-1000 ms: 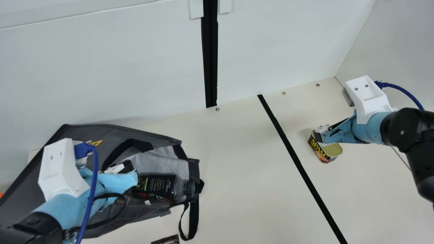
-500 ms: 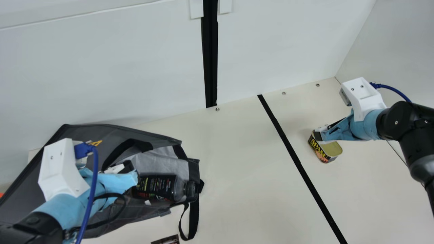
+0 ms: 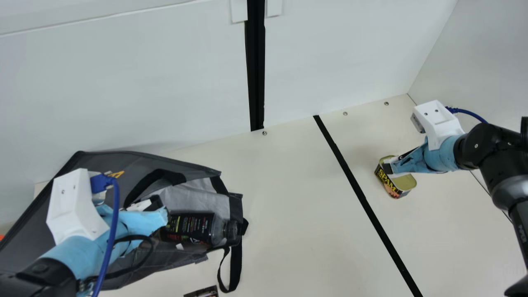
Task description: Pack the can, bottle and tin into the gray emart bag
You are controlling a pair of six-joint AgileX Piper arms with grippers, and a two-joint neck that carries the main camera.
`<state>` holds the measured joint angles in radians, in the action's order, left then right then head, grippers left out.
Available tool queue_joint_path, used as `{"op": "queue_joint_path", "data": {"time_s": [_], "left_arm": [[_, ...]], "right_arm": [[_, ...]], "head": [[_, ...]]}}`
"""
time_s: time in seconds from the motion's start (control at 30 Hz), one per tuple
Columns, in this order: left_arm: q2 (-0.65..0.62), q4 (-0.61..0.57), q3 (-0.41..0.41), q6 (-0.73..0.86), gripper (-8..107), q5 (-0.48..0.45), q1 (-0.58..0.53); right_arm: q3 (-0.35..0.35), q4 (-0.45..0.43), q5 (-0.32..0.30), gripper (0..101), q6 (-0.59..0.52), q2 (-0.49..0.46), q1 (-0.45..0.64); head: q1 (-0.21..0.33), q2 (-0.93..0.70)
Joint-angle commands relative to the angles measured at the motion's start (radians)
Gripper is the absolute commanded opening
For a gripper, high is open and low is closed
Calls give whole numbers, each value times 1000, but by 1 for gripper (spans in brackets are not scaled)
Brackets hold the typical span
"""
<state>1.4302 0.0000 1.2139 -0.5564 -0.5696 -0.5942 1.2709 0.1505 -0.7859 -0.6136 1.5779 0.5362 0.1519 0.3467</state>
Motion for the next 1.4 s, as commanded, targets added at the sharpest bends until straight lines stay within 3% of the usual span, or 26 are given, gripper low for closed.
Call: {"op": "queue_joint_path", "data": {"time_s": [0.0,1.37], "left_arm": [[0,0,0,0,10,0,0],[0,0,0,0,10,0,0]], "right_arm": [[3,4,2,91,-4,10,2],[33,-6,51,91,13,257,-16]], "head": [[23,2],[23,2]]}}
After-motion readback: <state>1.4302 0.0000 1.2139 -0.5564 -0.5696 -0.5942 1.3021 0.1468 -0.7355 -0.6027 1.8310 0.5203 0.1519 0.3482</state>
